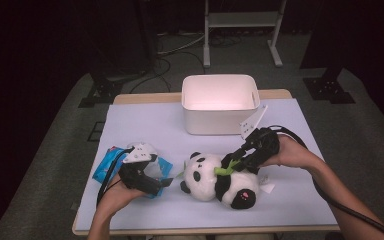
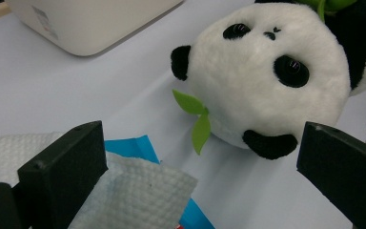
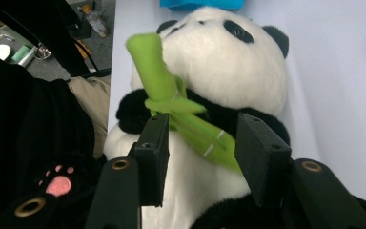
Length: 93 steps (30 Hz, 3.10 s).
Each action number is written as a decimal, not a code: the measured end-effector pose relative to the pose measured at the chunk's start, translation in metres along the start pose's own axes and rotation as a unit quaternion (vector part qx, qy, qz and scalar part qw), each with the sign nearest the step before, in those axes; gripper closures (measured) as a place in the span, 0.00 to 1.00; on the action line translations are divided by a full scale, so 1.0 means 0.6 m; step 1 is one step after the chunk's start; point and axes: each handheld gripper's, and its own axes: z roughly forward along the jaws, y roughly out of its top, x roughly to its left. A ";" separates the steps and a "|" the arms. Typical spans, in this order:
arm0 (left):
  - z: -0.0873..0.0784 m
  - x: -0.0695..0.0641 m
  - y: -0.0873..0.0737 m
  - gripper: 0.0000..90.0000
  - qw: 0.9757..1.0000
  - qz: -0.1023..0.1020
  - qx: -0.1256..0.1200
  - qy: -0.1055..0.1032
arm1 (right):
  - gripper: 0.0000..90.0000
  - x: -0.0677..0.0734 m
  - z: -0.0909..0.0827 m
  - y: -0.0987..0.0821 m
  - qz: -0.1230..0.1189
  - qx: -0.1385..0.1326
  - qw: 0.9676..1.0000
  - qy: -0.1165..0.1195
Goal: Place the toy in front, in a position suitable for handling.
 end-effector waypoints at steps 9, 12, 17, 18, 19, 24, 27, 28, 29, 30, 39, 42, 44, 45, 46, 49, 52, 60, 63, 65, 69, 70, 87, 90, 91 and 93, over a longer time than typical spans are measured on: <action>-0.004 0.005 -0.001 0.04 1.000 0.005 0.004 -0.002 | 0.57 0.005 -0.015 -0.019 0.004 -0.020 1.000 0.000; -0.006 0.005 -0.001 0.05 1.000 0.011 0.001 -0.003 | 0.56 0.007 -0.021 -0.024 0.007 -0.025 1.000 -0.003; -0.015 0.006 0.001 0.09 1.000 0.026 -0.004 -0.007 | 0.55 0.013 -0.040 -0.031 0.006 -0.035 0.999 -0.012; -0.017 0.006 0.000 0.09 0.999 0.029 -0.006 -0.011 | 0.55 0.013 -0.040 -0.031 0.006 -0.035 0.999 -0.012; -0.020 0.008 0.000 0.12 0.999 0.036 -0.005 -0.013 | 0.55 0.014 -0.047 -0.034 0.009 -0.037 0.999 -0.016; -0.031 0.018 0.002 0.16 0.999 0.043 -0.001 -0.021 | 0.54 0.016 -0.057 -0.039 0.013 -0.039 0.999 -0.023; -0.037 0.028 0.005 0.18 0.998 0.057 0.008 -0.020 | 0.54 0.017 -0.065 -0.043 0.012 -0.043 0.999 -0.028; -0.039 0.032 0.006 0.18 0.998 0.059 0.013 -0.018 | 0.54 0.017 -0.067 -0.044 0.012 -0.044 0.999 -0.029; -0.041 0.036 0.007 0.18 0.998 0.060 0.016 -0.018 | 0.54 0.018 -0.069 -0.045 0.014 -0.044 0.999 -0.029; -0.042 0.038 0.008 0.18 0.998 0.060 0.017 -0.017 | 0.53 0.018 -0.070 -0.046 0.014 -0.043 0.999 -0.030; -0.055 0.058 0.015 0.22 0.996 0.078 0.034 -0.032 | 0.52 0.017 -0.076 -0.060 0.018 -0.046 0.998 -0.035; -0.056 0.059 0.017 0.22 0.995 0.084 0.039 -0.034 | 0.52 0.016 -0.077 -0.064 0.021 -0.048 0.998 -0.034; -0.055 0.061 0.017 0.25 0.995 0.087 0.040 -0.041 | 0.52 0.017 -0.077 -0.066 0.024 -0.046 0.998 -0.032; -0.055 0.063 0.017 0.25 0.994 0.088 0.041 -0.041 | 0.51 0.016 -0.076 -0.069 0.023 -0.043 0.998 -0.032; -0.055 0.064 0.017 0.25 0.994 0.089 0.041 -0.041 | 0.51 0.016 -0.076 -0.069 0.023 -0.043 0.998 -0.032; -0.055 0.069 0.017 0.25 0.994 0.090 0.046 -0.046 | 0.51 0.016 -0.077 -0.076 0.027 -0.044 0.998 -0.030; -0.054 0.073 0.017 0.26 0.993 0.093 0.052 -0.051 | 0.51 0.016 -0.078 -0.080 0.030 -0.042 0.998 -0.031; -0.049 0.080 0.015 0.30 0.992 0.094 0.066 -0.059 | 0.50 0.017 -0.082 -0.091 0.034 -0.046 0.998 -0.030; -0.046 0.082 0.013 0.33 0.991 0.096 0.072 -0.064 | 0.50 0.016 -0.081 -0.093 0.034 -0.047 0.998 -0.028; -0.042 0.085 0.010 0.35 0.990 0.101 0.082 -0.062 | 0.50 0.016 -0.080 -0.096 0.035 -0.048 0.998 -0.028; -0.036 0.088 0.006 0.36 0.989 0.099 0.089 -0.061 | 0.50 0.016 -0.078 -0.098 0.036 -0.046 0.998 -0.024; -0.035 0.090 0.006 0.38 0.989 0.099 0.091 -0.060 | 0.50 0.016 -0.077 -0.099 0.036 -0.047 0.998 -0.024; -0.012 0.102 -0.008 0.67 0.988 0.088 0.108 -0.065 | 0.50 0.014 -0.075 -0.113 0.039 -0.052 0.998 -0.021; -0.011 0.103 -0.010 0.74 0.987 0.091 0.111 -0.069 | 0.50 0.015 -0.076 -0.114 0.040 -0.051 0.998 -0.020; -0.011 0.102 -0.010 0.74 0.988 0.087 0.111 -0.070 | 0.50 0.015 -0.076 -0.114 0.041 -0.051 0.998 -0.021; -0.011 0.102 -0.012 0.82 0.988 0.085 0.109 -0.071 | 0.49 0.015 -0.076 -0.115 0.039 -0.051 0.998 -0.020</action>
